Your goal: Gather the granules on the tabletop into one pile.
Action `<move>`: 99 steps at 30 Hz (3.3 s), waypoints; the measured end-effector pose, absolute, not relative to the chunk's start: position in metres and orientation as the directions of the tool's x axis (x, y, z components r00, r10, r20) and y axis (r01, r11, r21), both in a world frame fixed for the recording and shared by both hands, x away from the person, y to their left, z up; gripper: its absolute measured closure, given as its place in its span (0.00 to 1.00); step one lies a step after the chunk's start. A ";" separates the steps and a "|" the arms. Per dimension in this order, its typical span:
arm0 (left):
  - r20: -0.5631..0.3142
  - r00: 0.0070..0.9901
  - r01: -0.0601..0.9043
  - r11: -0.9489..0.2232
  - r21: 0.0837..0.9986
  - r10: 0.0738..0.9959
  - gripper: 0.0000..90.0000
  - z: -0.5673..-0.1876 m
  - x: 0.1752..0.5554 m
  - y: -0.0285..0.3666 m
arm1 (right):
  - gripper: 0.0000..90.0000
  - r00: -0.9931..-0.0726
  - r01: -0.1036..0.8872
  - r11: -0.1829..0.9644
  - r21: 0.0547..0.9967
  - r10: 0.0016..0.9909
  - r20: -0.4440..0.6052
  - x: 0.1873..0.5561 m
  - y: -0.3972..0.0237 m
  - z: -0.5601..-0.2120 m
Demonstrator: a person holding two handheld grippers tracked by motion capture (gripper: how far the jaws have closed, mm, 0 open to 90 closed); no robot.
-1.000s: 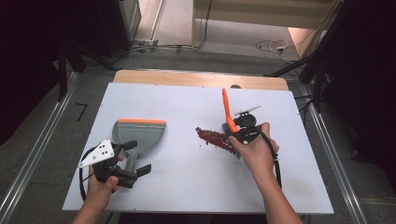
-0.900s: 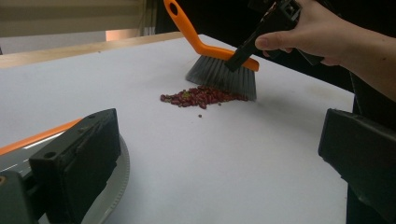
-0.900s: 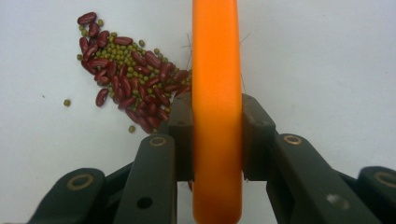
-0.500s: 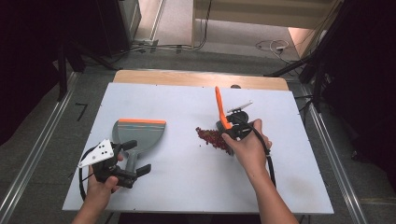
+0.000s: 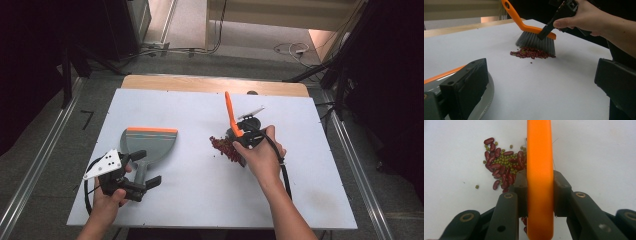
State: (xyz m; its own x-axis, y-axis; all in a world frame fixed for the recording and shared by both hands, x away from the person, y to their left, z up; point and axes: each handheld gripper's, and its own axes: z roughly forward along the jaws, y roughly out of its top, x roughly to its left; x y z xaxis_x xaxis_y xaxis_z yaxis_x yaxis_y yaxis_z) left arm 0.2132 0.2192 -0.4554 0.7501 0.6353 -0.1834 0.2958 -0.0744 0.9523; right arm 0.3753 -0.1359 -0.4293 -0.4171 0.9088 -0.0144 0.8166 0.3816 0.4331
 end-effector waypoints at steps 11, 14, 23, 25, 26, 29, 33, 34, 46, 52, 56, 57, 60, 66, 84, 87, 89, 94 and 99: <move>-0.183 0.750 0.295 -0.072 0.953 0.636 0.00 -0.455 0.213 0.220 | 0.76 -0.445 0.803 0.411 0.432 0.895 -0.024 0.375 -0.124 -0.429; -0.184 0.751 0.294 -0.072 0.953 0.635 0.00 -0.455 0.213 0.220 | 0.76 -0.457 0.798 0.424 0.429 0.889 -0.030 0.375 -0.122 -0.429; -0.185 0.749 0.297 -0.073 0.952 0.636 0.00 -0.456 0.213 0.221 | 0.76 -0.462 0.778 0.428 0.459 0.886 -0.044 0.372 -0.131 -0.421; -0.185 0.750 0.297 -0.072 0.952 0.635 0.00 -0.456 0.213 0.221 | 0.76 -0.447 0.784 0.419 0.458 0.893 -0.052 0.370 -0.136 -0.419; -0.185 0.749 0.296 -0.073 0.952 0.636 0.00 -0.456 0.213 0.220 | 0.76 -0.441 0.785 0.417 0.458 0.896 -0.060 0.369 -0.139 -0.419; -0.185 0.750 0.295 -0.071 0.953 0.635 0.00 -0.456 0.214 0.220 | 0.76 -0.415 0.796 0.401 0.454 0.907 -0.074 0.365 -0.147 -0.421; -0.183 0.749 0.296 -0.074 0.952 0.637 0.00 -0.456 0.214 0.219 | 0.76 -0.399 0.806 0.385 0.450 0.915 -0.069 0.358 -0.150 -0.427; -0.183 0.749 0.296 -0.075 0.952 0.637 0.00 -0.456 0.214 0.219 | 0.76 -0.400 0.808 0.386 0.445 0.914 -0.066 0.357 -0.150 -0.429; -0.182 0.750 0.295 -0.074 0.953 0.636 0.00 -0.456 0.213 0.220 | 0.76 -0.395 0.806 0.364 0.466 0.918 -0.033 0.356 -0.131 -0.432; -0.182 0.750 0.294 -0.075 0.953 0.636 0.00 -0.456 0.213 0.219 | 0.76 -0.404 0.802 0.368 0.470 0.914 -0.026 0.358 -0.125 -0.432; -0.182 0.750 0.294 -0.075 0.953 0.636 0.00 -0.456 0.213 0.220 | 0.76 -0.416 0.792 0.378 0.479 0.909 -0.029 0.358 -0.126 -0.429; -0.184 0.750 0.295 -0.073 0.953 0.636 0.00 -0.456 0.213 0.220 | 0.76 -0.423 0.786 0.385 0.484 0.905 -0.032 0.358 -0.127 -0.427; -0.185 0.748 0.297 -0.073 0.952 0.637 0.00 -0.456 0.213 0.220 | 0.76 -0.456 0.760 0.409 0.505 0.889 -0.034 0.355 -0.134 -0.419; -0.183 0.748 0.295 -0.073 0.953 0.637 0.00 -0.456 0.213 0.219 | 0.76 -0.663 0.633 0.568 0.526 0.749 -0.011 0.341 -0.142 -0.409; -0.184 0.747 0.300 -0.077 0.951 0.639 0.00 -0.457 0.214 0.220 | 0.76 -0.827 0.517 0.713 0.473 0.559 0.060 0.352 -0.137 -0.436; -0.183 0.747 0.299 -0.077 0.951 0.639 0.00 -0.457 0.214 0.220 | 0.76 -0.826 0.514 0.715 0.474 0.562 0.047 0.354 -0.137 -0.435; -0.183 0.747 0.300 -0.078 0.951 0.640 0.00 -0.457 0.214 0.220 | 0.76 -0.823 0.515 0.710 0.479 0.567 0.045 0.354 -0.137 -0.435; -0.180 0.744 0.303 -0.085 0.949 0.644 0.00 -0.458 0.214 0.219 | 0.76 -0.809 0.533 0.662 0.527 0.581 0.090 0.349 -0.148 -0.422; -0.172 0.743 0.302 -0.095 0.949 0.646 0.00 -0.459 0.214 0.216 | 0.76 -0.776 0.554 0.574 0.603 0.618 0.124 0.340 -0.175 -0.407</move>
State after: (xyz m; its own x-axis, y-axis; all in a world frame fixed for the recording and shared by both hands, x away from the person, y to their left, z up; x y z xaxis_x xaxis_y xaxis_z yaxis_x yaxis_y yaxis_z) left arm 0.2143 0.2161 -0.4586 0.7434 0.6464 -0.1719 0.3017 -0.0947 0.9487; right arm 0.3397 -0.1750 -0.4072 -0.7762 0.6181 0.1241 0.5536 0.5741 0.6032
